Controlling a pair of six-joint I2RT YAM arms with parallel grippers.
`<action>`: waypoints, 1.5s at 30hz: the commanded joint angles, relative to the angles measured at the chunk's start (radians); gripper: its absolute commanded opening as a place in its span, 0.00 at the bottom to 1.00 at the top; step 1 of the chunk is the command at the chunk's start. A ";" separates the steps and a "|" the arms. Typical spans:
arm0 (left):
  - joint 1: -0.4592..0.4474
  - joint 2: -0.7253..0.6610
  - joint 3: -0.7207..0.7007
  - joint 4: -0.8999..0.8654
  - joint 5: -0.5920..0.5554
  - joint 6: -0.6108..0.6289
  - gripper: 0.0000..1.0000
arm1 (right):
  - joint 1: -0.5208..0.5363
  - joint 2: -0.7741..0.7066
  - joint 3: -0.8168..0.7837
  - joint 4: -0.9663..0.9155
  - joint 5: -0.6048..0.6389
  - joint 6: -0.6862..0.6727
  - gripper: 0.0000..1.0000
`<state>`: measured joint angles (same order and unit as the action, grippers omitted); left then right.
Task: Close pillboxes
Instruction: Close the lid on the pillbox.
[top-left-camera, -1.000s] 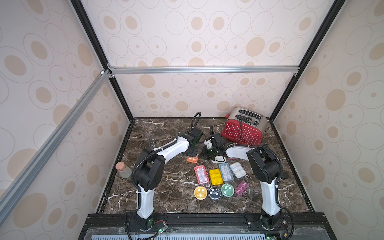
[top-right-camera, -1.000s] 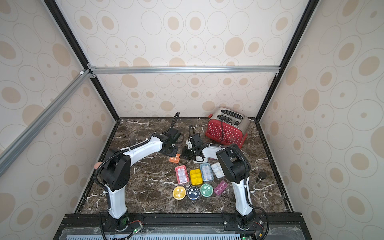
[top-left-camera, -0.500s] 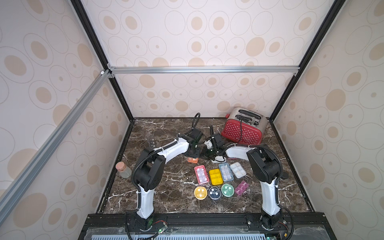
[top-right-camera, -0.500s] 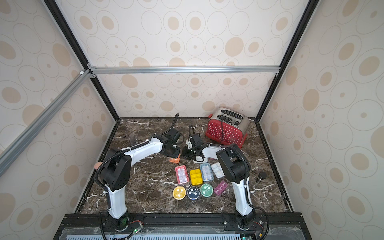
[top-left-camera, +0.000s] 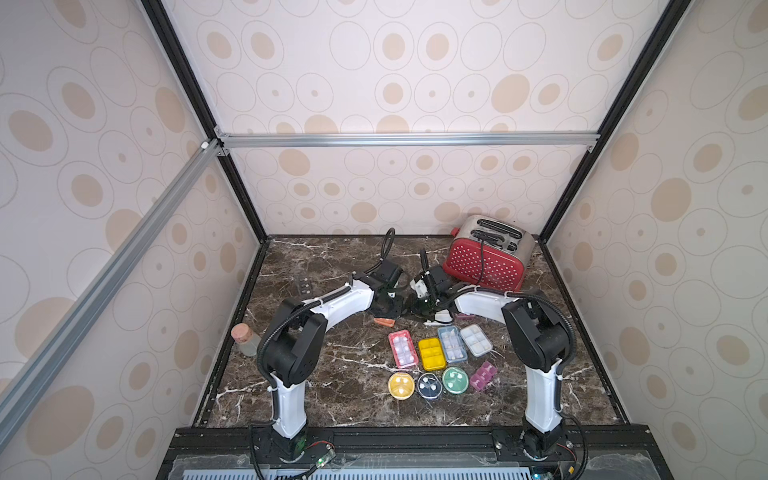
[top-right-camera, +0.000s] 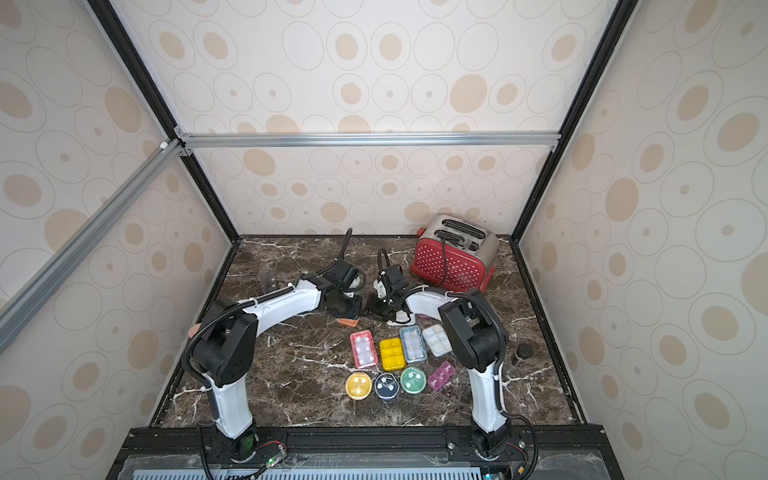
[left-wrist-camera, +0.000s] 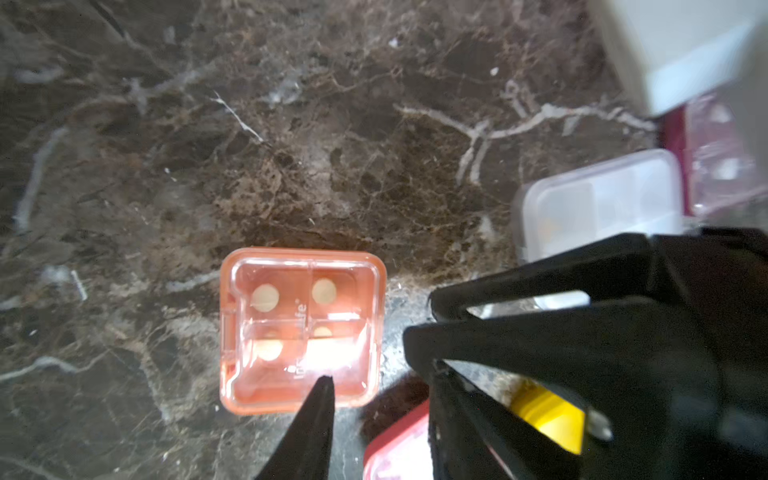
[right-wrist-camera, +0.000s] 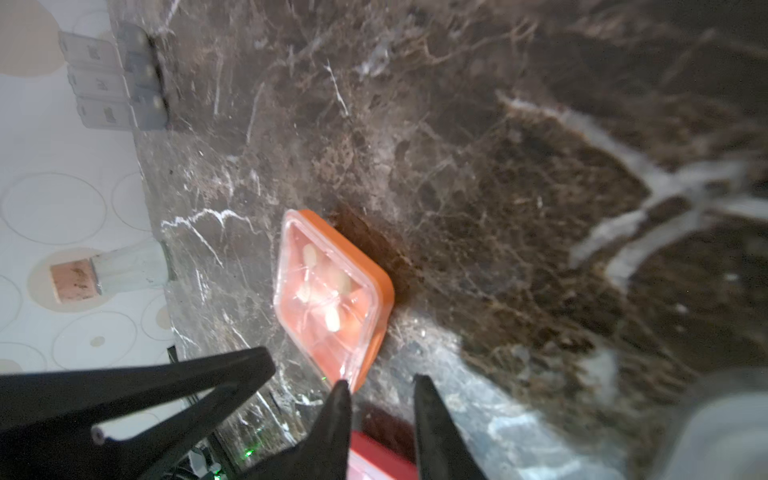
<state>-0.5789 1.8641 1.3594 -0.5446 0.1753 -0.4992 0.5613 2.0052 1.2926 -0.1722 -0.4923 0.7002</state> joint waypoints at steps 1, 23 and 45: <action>0.044 -0.092 -0.008 0.027 0.028 -0.035 0.41 | 0.003 -0.047 -0.007 -0.029 0.005 -0.011 0.37; 0.108 0.062 -0.037 0.033 -0.062 0.006 0.38 | 0.038 0.098 0.104 -0.024 0.009 0.022 0.41; 0.114 -0.014 -0.056 0.021 -0.055 0.008 0.34 | 0.042 0.011 0.159 -0.229 0.104 -0.146 0.32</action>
<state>-0.4675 1.9163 1.2938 -0.4530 0.1627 -0.5087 0.5957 2.0857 1.4124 -0.2779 -0.4454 0.6479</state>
